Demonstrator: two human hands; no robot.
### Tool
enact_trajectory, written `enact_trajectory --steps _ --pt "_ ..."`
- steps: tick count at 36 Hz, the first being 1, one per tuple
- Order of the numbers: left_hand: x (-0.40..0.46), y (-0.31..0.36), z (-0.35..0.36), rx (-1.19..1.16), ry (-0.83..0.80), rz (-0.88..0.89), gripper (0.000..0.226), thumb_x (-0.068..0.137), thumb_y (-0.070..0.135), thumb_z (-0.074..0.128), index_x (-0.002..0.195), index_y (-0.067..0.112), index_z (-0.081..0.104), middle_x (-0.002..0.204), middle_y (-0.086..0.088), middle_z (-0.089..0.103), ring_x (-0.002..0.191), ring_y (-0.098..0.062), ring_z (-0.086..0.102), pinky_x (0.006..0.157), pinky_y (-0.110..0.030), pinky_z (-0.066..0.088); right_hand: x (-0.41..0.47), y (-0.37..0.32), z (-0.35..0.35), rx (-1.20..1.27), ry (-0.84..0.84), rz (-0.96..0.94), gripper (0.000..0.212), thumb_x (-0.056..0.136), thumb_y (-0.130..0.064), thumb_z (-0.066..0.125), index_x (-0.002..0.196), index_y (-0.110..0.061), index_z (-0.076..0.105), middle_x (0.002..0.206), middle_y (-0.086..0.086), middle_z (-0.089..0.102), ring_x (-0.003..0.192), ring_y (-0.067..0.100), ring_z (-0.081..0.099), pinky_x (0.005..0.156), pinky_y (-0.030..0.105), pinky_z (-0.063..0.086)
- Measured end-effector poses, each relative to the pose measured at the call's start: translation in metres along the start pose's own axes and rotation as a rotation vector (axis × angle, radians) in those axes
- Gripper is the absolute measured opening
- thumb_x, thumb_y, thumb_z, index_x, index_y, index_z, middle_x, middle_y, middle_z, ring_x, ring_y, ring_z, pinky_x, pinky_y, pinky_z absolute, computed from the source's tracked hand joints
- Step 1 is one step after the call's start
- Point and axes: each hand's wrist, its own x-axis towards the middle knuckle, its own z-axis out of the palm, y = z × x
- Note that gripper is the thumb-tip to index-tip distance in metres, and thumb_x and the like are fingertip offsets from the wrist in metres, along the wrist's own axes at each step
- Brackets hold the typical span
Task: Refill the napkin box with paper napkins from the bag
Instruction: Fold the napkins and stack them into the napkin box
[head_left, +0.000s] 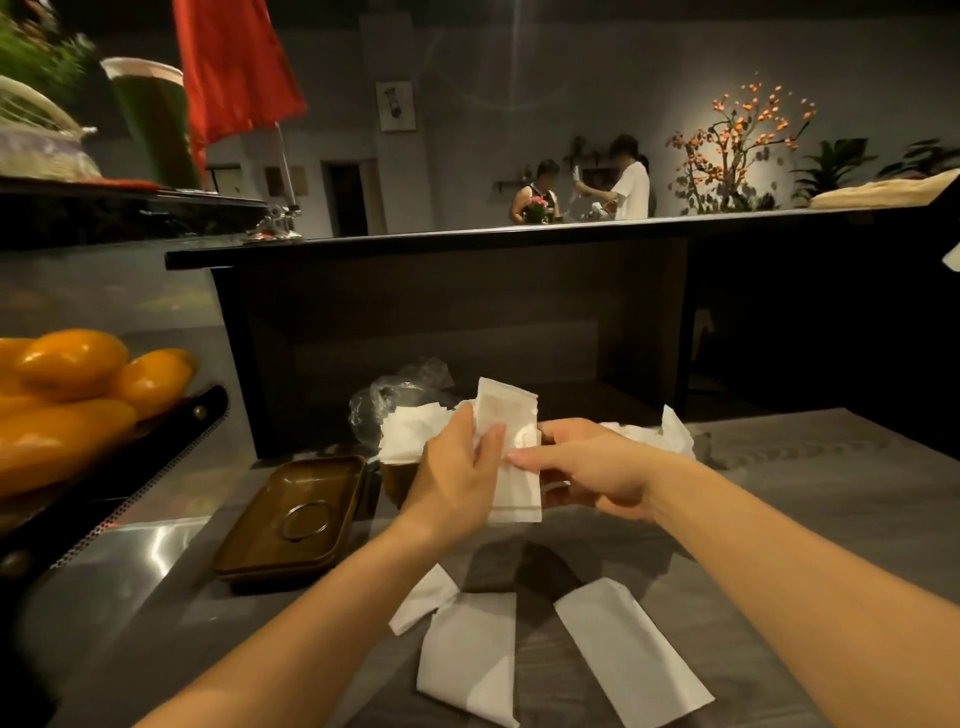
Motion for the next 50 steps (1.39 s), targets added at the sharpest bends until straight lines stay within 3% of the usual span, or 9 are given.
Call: enact_trajectory --steps 4,11,17,24,29,33,37,45,50 --pt "0.000 -0.006 -0.014 -0.055 0.010 -0.061 0.028 0.103 0.043 0.046 0.129 0.034 0.043 0.121 0.014 0.057 0.106 -0.011 0.063 0.085 -0.031 0.061 0.020 -0.010 0.015 0.040 0.100 0.023 0.018 0.097 -0.028 0.067 0.114 -0.026 0.065 0.107 -0.002 0.073 0.098 0.017 0.071 0.089 0.034 0.060" --pt "0.027 -0.033 -0.068 0.183 0.372 -0.108 0.009 0.106 0.022 0.044 0.102 0.023 0.052 0.092 0.001 0.060 0.082 -0.014 0.060 0.064 -0.023 0.049 0.061 -0.031 0.012 -0.146 0.275 0.081 0.016 0.091 -0.023 0.075 0.105 -0.016 0.071 0.105 0.004 0.072 0.098 0.021 0.069 0.091 0.040 0.059" --pt "0.050 -0.051 -0.096 0.339 0.189 -0.263 0.019 0.104 0.015 0.049 0.114 0.024 0.062 0.102 0.005 0.064 0.081 -0.010 0.062 0.063 -0.023 0.049 0.091 -0.058 0.023 -0.091 0.259 0.097 0.009 0.094 -0.021 0.071 0.100 -0.014 0.072 0.106 0.004 0.071 0.097 0.018 0.067 0.081 0.032 0.057" --pt "0.061 -0.062 -0.098 0.350 0.201 -0.274 0.034 0.103 0.012 0.050 0.134 0.025 0.055 0.126 0.003 0.061 0.103 -0.007 0.053 0.085 -0.024 0.044 0.123 -0.065 0.050 -0.101 0.197 0.107 0.016 0.088 -0.027 0.077 0.100 -0.017 0.073 0.109 0.007 0.070 0.103 0.025 0.065 0.096 0.043 0.056" --pt "0.062 -0.067 -0.101 0.330 0.164 -0.151 0.041 0.106 0.014 0.044 0.146 0.024 0.045 0.144 0.006 0.048 0.124 -0.009 0.048 0.098 -0.023 0.042 0.126 -0.058 0.058 -0.263 0.198 0.117 0.023 0.086 -0.021 0.080 0.104 -0.010 0.070 0.092 0.008 0.072 0.073 0.019 0.072 0.066 0.033 0.062" --pt "0.063 -0.064 -0.103 0.420 0.102 0.026 0.040 0.104 0.016 0.049 0.143 0.026 0.050 0.147 0.010 0.044 0.136 -0.007 0.041 0.116 -0.031 0.037 0.130 -0.059 0.056 -0.320 0.209 0.126 0.026 0.082 -0.024 0.084 0.100 -0.011 0.071 0.090 0.008 0.074 0.074 0.021 0.074 0.072 0.038 0.063" --pt "0.069 -0.062 -0.106 0.477 -0.039 0.033 0.038 0.105 0.021 0.047 0.143 0.028 0.050 0.145 0.011 0.048 0.134 -0.008 0.043 0.115 -0.038 0.039 0.133 -0.061 0.059 -0.322 0.215 0.121 0.034 0.077 -0.029 0.088 0.101 -0.010 0.074 0.097 0.009 0.073 0.095 0.029 0.070 0.090 0.044 0.059" --pt "0.068 -0.067 -0.106 0.575 -0.302 -0.040 0.049 0.103 0.036 0.051 0.151 0.029 0.042 0.155 0.009 0.041 0.139 -0.011 0.041 0.114 -0.031 0.036 0.136 -0.062 0.065 -0.690 0.265 0.095 0.050 0.080 -0.042 0.084 0.118 -0.015 0.064 0.105 0.002 0.065 0.096 0.020 0.062 0.078 0.032 0.051" --pt "0.074 -0.072 -0.109 0.640 -0.316 -0.054 0.047 0.101 0.033 0.056 0.147 0.031 0.045 0.144 0.009 0.050 0.124 -0.011 0.050 0.108 -0.033 0.044 0.126 -0.061 0.051 -0.930 0.202 -0.226 0.032 0.086 -0.046 0.076 0.113 -0.033 0.063 0.115 -0.008 0.059 0.103 0.014 0.058 0.087 0.033 0.052"
